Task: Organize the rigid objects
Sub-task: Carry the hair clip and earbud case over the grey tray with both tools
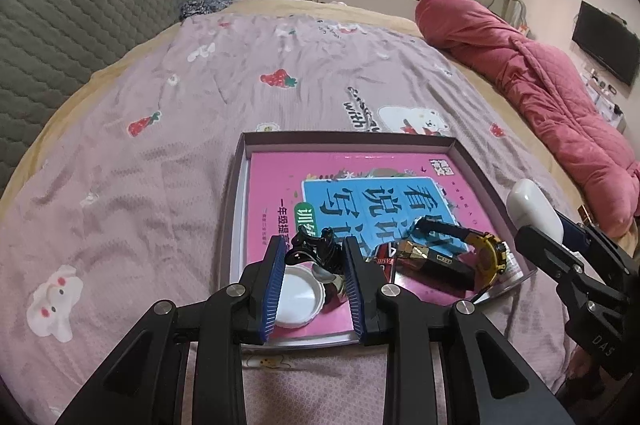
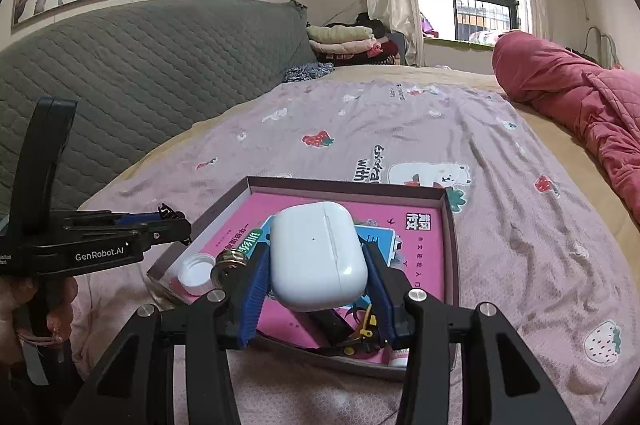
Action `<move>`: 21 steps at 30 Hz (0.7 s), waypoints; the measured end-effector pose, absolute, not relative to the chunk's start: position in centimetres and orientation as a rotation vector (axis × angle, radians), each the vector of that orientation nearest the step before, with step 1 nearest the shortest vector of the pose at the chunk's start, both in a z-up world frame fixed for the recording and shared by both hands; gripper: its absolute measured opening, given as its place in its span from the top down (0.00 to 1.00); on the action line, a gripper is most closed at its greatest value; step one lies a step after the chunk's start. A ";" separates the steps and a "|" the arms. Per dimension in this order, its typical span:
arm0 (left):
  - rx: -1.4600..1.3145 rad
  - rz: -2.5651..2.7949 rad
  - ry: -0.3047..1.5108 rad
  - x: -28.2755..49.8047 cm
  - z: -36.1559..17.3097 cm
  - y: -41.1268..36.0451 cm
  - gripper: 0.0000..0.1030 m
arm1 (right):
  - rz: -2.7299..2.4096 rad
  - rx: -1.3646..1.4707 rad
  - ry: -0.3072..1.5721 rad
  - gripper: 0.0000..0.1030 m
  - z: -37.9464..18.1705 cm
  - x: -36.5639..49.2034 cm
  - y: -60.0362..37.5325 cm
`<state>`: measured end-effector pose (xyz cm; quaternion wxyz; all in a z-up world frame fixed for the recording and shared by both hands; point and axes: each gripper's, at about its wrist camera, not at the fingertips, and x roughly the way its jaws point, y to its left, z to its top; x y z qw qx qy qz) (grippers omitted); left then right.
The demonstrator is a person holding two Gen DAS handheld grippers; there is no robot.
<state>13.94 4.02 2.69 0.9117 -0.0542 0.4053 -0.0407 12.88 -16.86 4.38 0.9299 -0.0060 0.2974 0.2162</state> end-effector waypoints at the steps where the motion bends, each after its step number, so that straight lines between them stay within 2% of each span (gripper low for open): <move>1: -0.114 -0.083 0.842 14.0 2.4 4.0 0.71 | 0.441 -0.012 0.611 0.55 4.2 13.0 -16.9; 17: -0.114 -0.052 0.890 14.6 -0.7 4.3 0.71 | 0.405 -0.025 0.698 0.55 1.4 13.9 -17.2; 21: -0.108 -0.050 0.905 14.7 -1.5 4.3 0.71 | 0.399 -0.037 0.720 0.58 0.7 14.1 -17.1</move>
